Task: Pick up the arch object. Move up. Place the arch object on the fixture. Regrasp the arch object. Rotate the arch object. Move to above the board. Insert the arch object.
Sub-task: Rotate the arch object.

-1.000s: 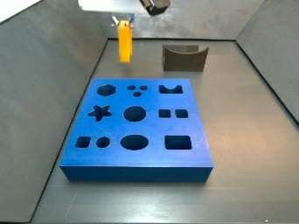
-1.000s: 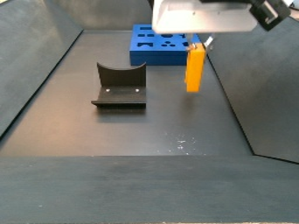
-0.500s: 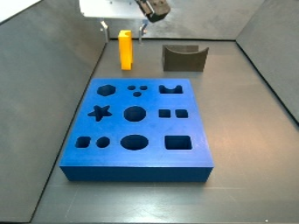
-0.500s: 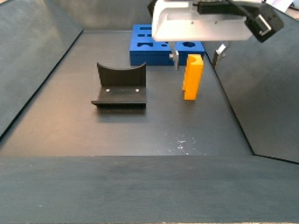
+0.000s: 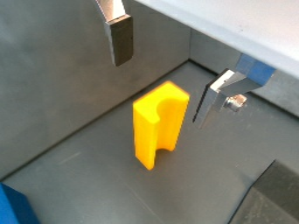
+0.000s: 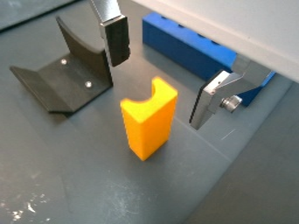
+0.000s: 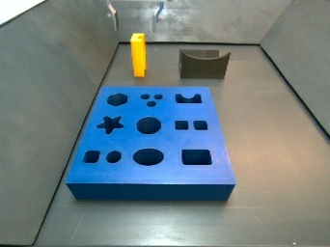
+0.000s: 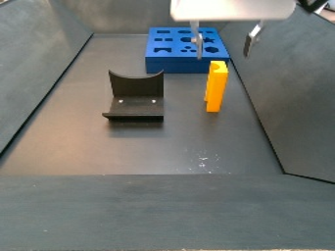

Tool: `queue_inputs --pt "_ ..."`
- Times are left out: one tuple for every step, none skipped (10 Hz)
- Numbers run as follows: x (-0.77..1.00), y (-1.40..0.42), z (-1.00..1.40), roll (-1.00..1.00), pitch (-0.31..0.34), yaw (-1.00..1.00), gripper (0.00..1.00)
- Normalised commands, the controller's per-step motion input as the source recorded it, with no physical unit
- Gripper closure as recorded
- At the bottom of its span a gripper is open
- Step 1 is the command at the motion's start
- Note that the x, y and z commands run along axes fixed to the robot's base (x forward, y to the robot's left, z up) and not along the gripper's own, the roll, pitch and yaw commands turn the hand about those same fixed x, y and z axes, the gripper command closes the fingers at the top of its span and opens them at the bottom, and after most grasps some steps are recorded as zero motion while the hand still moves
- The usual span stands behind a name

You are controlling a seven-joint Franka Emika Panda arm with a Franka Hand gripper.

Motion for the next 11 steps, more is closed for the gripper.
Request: queue_inputs --pt "-0.01 0.02 0.18 0.04 0.033 -0.02 0.00" --pt "0.00 0.00 0.00 0.00 0.000 -1.00 0.00" --pt "0.02 0.00 -0.10 0.00 -0.001 -1.00 0.00" --pt "0.02 0.00 -0.09 0.00 -0.002 -1.00 0.00" --pt "0.02 0.00 -0.07 0.00 -0.003 -1.00 0.00" --pt "0.02 0.01 -0.06 0.00 -0.003 -1.00 0.00" --pt "0.02 0.01 -0.05 0.00 -0.002 -1.00 0.00" --pt "0.01 0.01 -0.05 0.00 -0.002 -1.00 0.00" --pt "0.01 0.01 -0.05 0.00 -0.002 -1.00 0.00" --pt "0.01 0.01 -0.05 0.00 -0.002 -1.00 0.00" --pt "0.01 0.01 -0.05 0.00 -0.002 -1.00 0.00"
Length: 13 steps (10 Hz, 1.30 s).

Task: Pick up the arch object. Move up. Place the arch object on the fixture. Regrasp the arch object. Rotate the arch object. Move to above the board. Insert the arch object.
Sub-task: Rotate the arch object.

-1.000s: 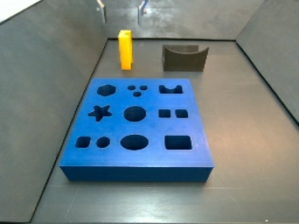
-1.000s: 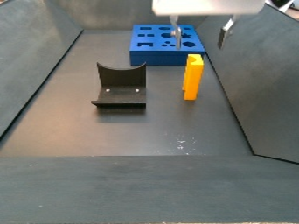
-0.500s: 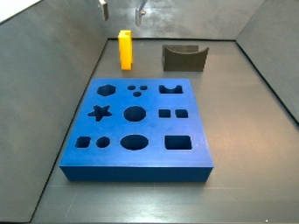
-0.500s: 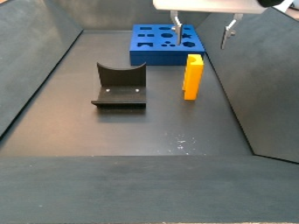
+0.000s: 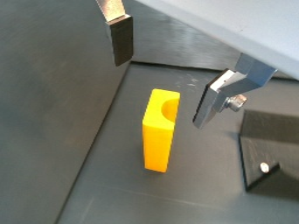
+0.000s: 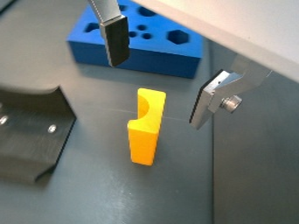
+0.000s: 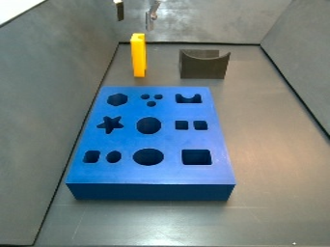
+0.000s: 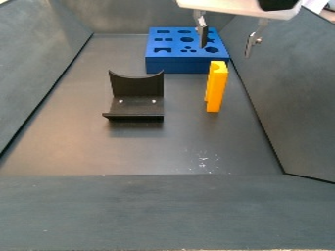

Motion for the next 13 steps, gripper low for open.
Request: queue_inputs --pt "0.01 0.01 -0.05 0.00 -0.002 -1.00 0.00" --pt "0.01 0.01 -0.05 0.00 -0.002 -1.00 0.00" --pt "0.01 0.01 -0.05 0.00 -0.003 -1.00 0.00" --pt "0.01 0.01 -0.05 0.00 -0.003 -1.00 0.00" --pt "0.01 0.01 -0.05 0.00 -0.003 -1.00 0.00" --pt "0.01 0.01 -0.05 -0.01 -0.003 -1.00 0.00" --pt "0.01 0.01 -0.05 -0.01 -0.003 -1.00 0.00" --pt "0.01 0.01 -0.05 -0.01 -0.004 -1.00 0.00" --pt "0.01 0.01 -0.05 -0.01 -0.004 -1.00 0.00" --pt "0.01 0.01 -0.05 -0.01 -0.005 -1.00 0.00" --pt "0.01 0.01 -0.05 -0.01 -0.006 -1.00 0.00" --pt "0.01 0.01 -0.05 -0.01 -0.006 -0.87 0.00" --pt "0.01 0.01 -0.05 -0.01 -0.006 -0.54 0.00"
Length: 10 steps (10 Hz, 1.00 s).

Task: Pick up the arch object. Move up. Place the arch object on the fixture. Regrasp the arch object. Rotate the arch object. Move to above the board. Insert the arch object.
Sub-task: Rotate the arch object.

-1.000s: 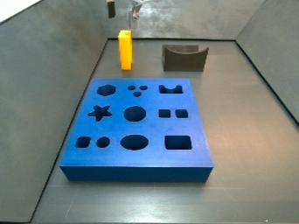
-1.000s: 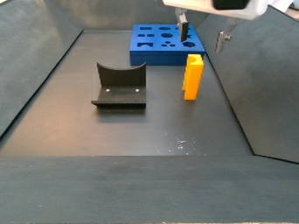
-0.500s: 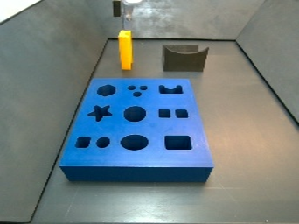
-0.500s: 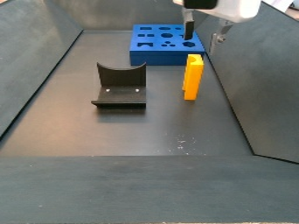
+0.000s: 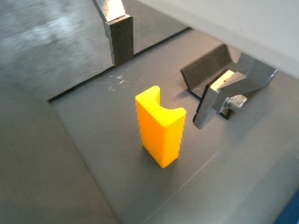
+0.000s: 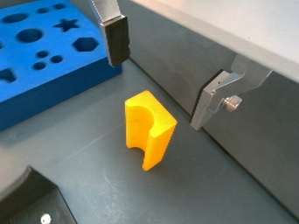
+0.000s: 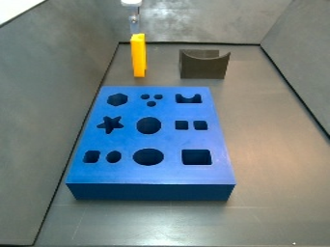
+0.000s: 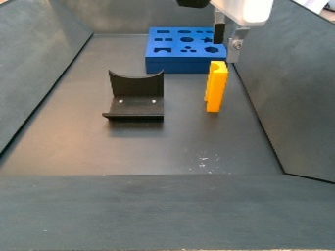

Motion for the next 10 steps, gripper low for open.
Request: queue_inputs --pt "0.01 0.01 -0.05 -0.01 -0.006 -0.36 0.00" --pt "0.01 0.01 -0.04 -0.01 -0.007 -0.20 0.00" --pt "0.00 0.00 -1.00 0.00 0.000 0.00 0.00" --pt "0.01 0.00 -1.00 0.00 -0.009 0.05 0.00" --pt "0.02 0.00 -1.00 0.00 -0.024 0.05 0.00" --pt "0.02 0.00 -1.00 -0.01 -0.036 0.05 0.00" --pt "0.02 -0.01 -0.99 -0.01 -0.041 0.04 0.00" --pt "0.02 -0.01 -0.88 -0.02 -0.046 0.03 0.00" --pt "0.02 -0.01 -0.78 -0.02 -0.048 0.02 0.00" --pt "0.02 -0.01 -0.63 -0.03 -0.049 0.02 0.00"
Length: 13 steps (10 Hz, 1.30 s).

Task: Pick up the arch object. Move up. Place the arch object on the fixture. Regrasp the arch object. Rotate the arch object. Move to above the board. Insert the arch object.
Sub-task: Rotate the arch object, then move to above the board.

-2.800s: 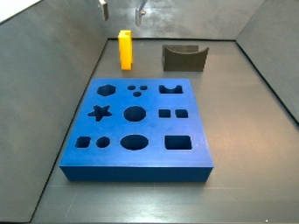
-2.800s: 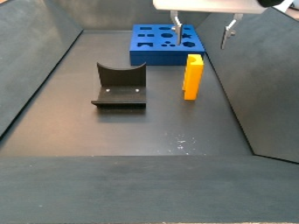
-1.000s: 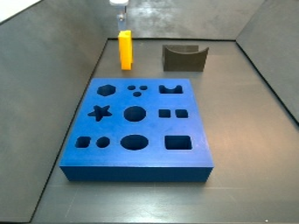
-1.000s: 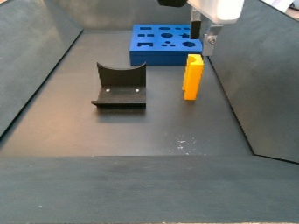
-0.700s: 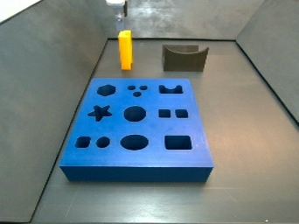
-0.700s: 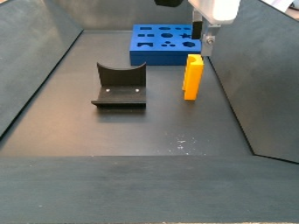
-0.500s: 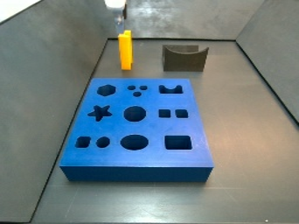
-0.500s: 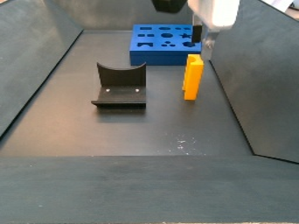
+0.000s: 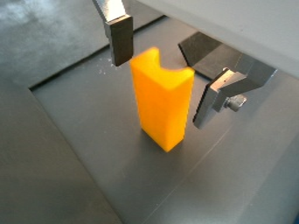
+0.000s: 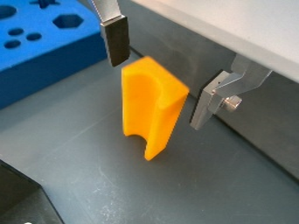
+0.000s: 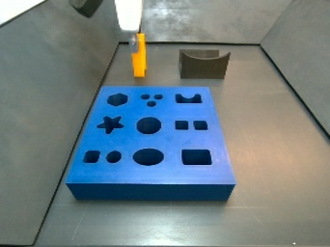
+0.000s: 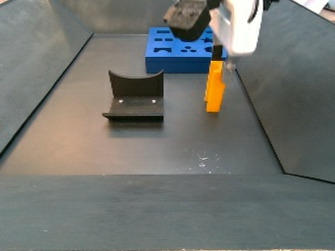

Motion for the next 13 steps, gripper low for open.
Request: queue_inputs --pt "0.02 -0.01 -0.56 -0.03 -0.049 0.02 0.00" --pt "0.02 -0.01 -0.39 -0.04 -0.043 0.02 0.00" --pt "0.02 0.00 -0.32 -0.04 -0.043 0.02 0.00" --pt "0.03 0.00 -0.20 -0.05 -0.039 0.02 0.00" --pt "0.00 0.00 0.00 0.00 0.000 0.00 1.00" --pt "0.03 -0.07 1.00 -0.15 -0.075 -0.02 1.00" --pt "0.02 -0.07 1.00 -0.15 -0.068 -0.02 1.00" --pt "0.02 -0.06 1.00 -0.14 -0.027 -0.01 1.00" --pt "0.01 -0.05 1.00 -0.13 0.003 -0.01 1.00" --pt "0.01 -0.05 1.00 -0.13 0.016 -0.01 1.00" --pt "0.01 -0.05 1.00 -0.12 0.043 -0.01 1.00" --pt "0.01 -0.04 1.00 -0.11 0.045 -0.01 1.00" --pt "0.01 -0.04 1.00 -0.11 0.054 -0.01 1.00"
